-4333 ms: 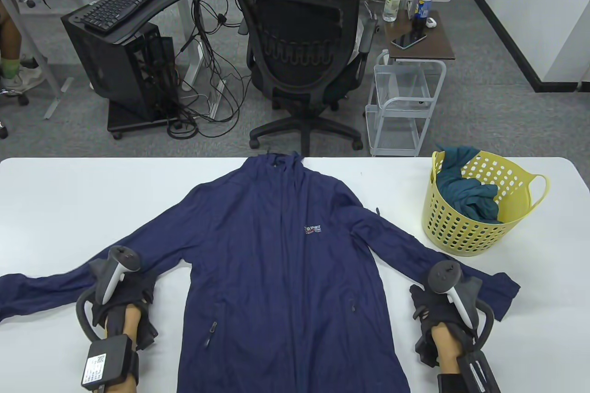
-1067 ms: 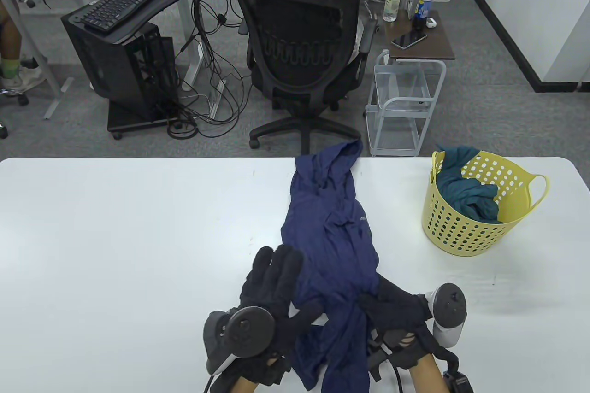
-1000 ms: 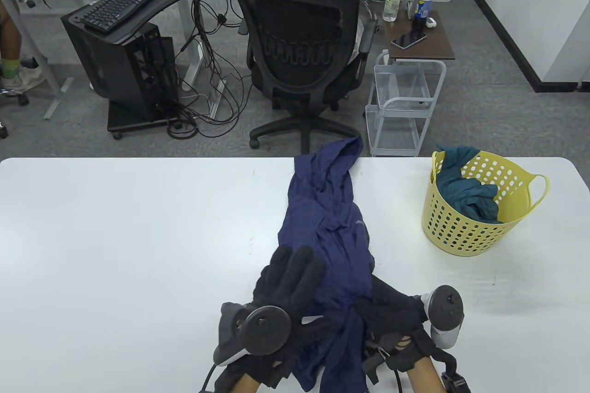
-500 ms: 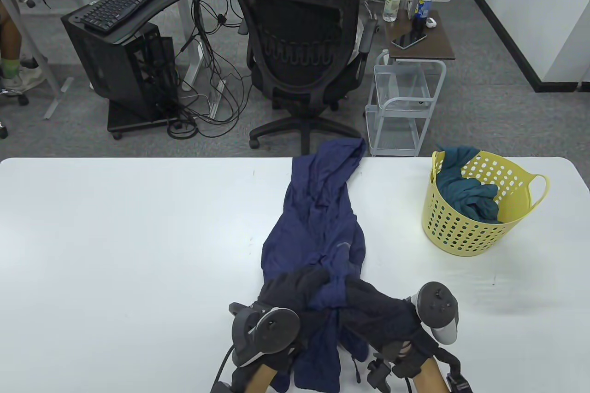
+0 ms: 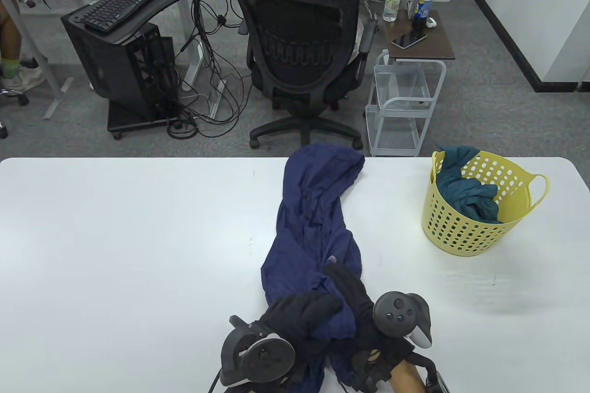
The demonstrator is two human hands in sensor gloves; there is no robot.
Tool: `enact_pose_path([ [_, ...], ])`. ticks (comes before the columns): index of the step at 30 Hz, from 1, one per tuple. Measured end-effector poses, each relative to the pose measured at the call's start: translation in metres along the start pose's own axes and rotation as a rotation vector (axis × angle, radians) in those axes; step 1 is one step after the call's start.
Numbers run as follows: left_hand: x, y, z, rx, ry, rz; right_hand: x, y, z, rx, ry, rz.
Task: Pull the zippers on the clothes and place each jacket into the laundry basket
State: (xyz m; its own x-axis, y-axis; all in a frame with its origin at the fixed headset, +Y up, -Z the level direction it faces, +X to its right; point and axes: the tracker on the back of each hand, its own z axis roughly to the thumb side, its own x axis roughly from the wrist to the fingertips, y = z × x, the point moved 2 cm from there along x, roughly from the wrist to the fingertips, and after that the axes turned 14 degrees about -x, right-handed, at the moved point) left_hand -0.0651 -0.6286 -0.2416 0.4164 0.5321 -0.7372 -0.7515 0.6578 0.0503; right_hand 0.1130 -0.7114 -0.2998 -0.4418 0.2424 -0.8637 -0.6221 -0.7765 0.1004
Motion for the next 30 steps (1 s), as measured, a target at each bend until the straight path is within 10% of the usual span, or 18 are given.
enact_pose_path([
  [12, -0.005, 0.014, -0.067, -0.607, 0.108, -0.03, -0.004, -0.02, -0.021, 0.349, 0.02, -0.122],
  [18, -0.016, -0.045, -0.091, -0.571, 0.386, -0.72, -0.006, -0.037, -0.011, 0.803, -0.164, -0.099],
  [22, -0.008, -0.075, -0.077, -0.562, 0.368, -0.691, -0.007, -0.034, -0.001, 0.9, -0.208, -0.07],
  [25, -0.003, -0.072, -0.072, -0.432, 0.376, -0.416, -0.007, -0.037, -0.003, 0.887, -0.237, -0.045],
  [30, 0.0, -0.069, -0.072, -0.446, 0.387, -0.275, -0.009, -0.045, -0.001, 0.856, -0.278, -0.02],
])
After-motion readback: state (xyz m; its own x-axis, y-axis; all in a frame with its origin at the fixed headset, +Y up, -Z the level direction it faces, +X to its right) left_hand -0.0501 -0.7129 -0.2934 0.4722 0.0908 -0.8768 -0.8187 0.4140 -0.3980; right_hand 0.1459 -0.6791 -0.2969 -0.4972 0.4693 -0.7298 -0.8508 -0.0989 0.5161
